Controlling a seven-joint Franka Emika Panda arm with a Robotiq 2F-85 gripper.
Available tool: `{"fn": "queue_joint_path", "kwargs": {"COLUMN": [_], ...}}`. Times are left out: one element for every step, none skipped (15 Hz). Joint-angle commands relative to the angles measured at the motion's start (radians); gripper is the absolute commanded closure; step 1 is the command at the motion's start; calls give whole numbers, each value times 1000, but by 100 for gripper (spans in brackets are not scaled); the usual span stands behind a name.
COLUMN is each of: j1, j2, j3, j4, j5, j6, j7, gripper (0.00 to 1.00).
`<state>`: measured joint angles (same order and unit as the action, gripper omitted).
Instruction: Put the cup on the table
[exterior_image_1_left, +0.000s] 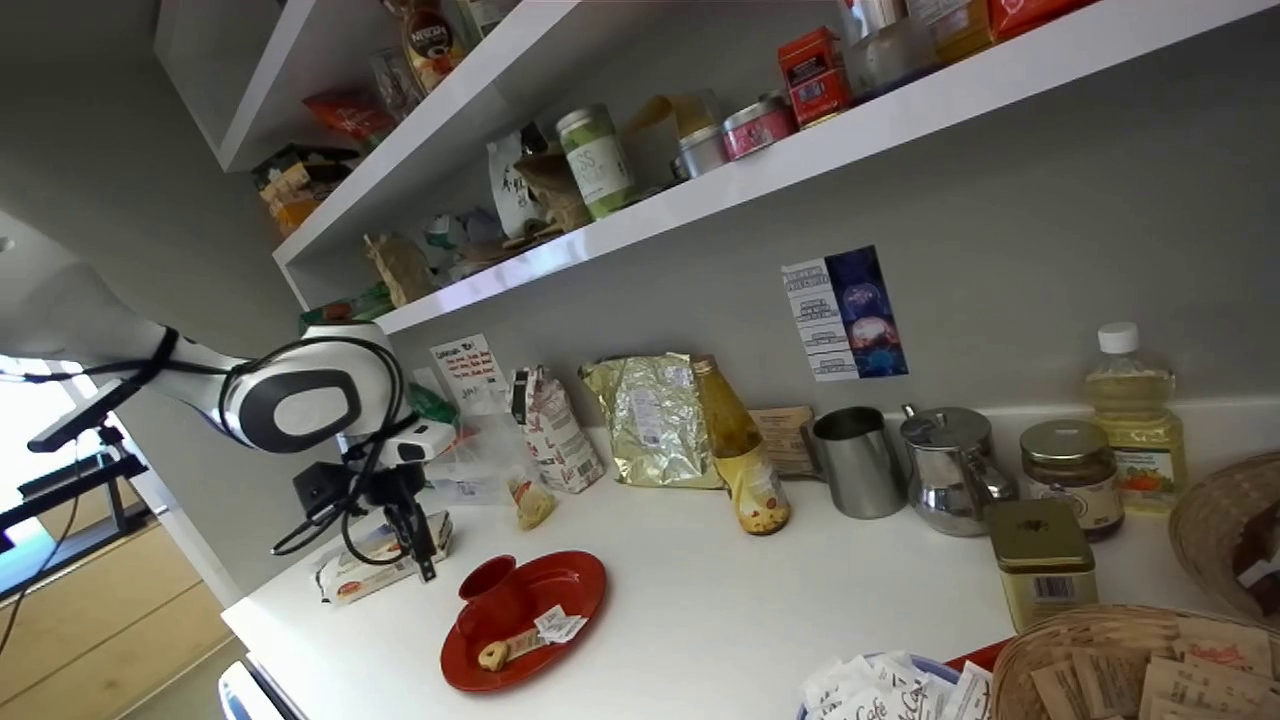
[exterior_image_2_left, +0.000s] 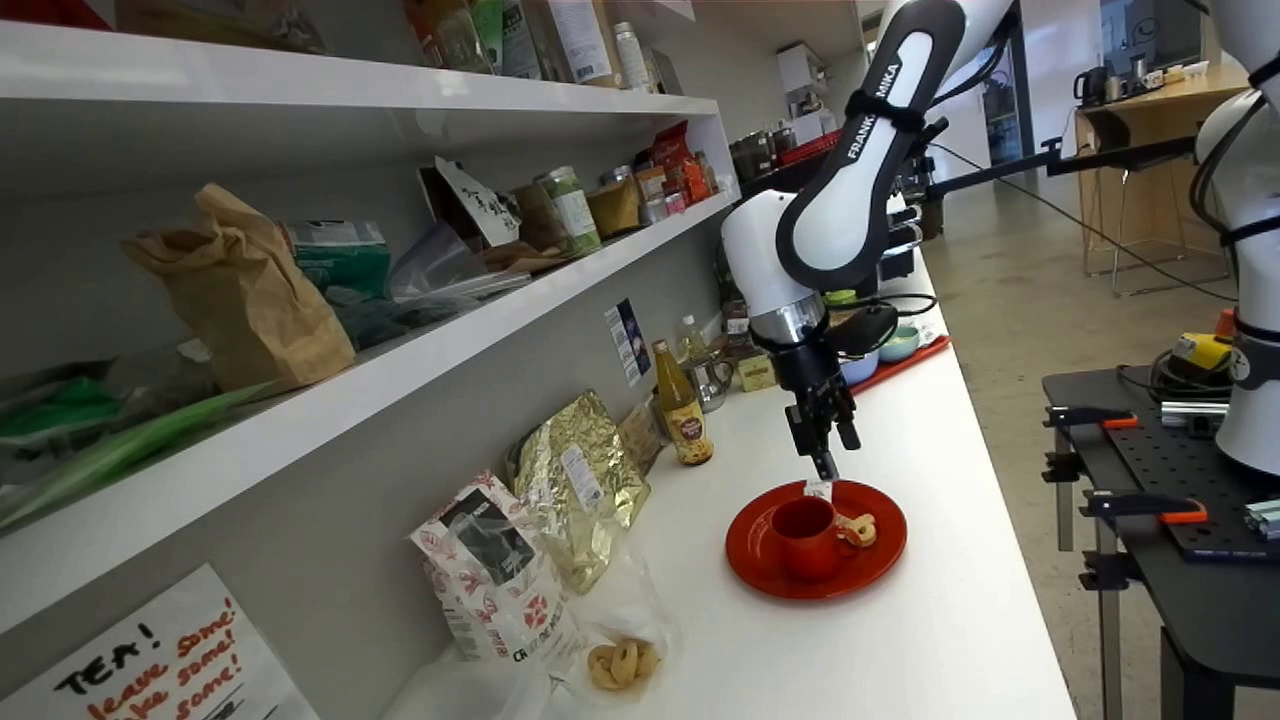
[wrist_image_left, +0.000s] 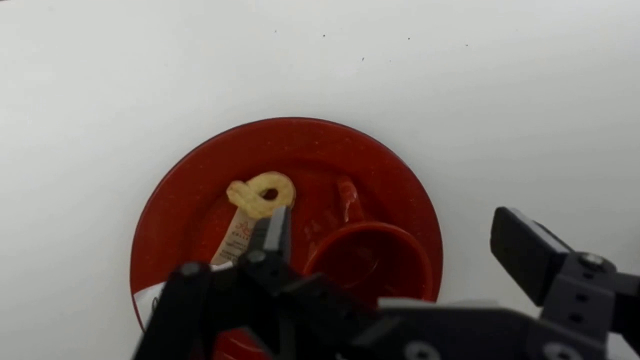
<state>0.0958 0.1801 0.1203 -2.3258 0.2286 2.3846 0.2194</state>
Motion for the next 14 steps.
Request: {"fn": "queue_joint_path", "kwargs": {"j1": [7,10,11,9,10,10,10,5,3,3,4,5,5,5], "j2": [60,74,88,105,118,141,163,190,209,231,250,270,286,302], "j3": [-37,-47,-55,-58,-61,-64,-65,-61,-59,-61,-63,-66,-67,-68], "j4": [75,96,117,147,167,194,218,240,258,271,282,290,299,304], "j5": [-60,-81,-97,-98,-104,-108,-106,-89,-80,-81,-83,-85,-84,-83], "j6": [-21,-15,-14,-20,-22,-26,-30,-38,-48,-53,-58,-62,-67,-70], "j7": [53,69,80,74,74,73,69,55,47,48,49,50,50,49], "gripper": [0,0,0,0,0,0,0,0,0,0,0,0,0,0]}}
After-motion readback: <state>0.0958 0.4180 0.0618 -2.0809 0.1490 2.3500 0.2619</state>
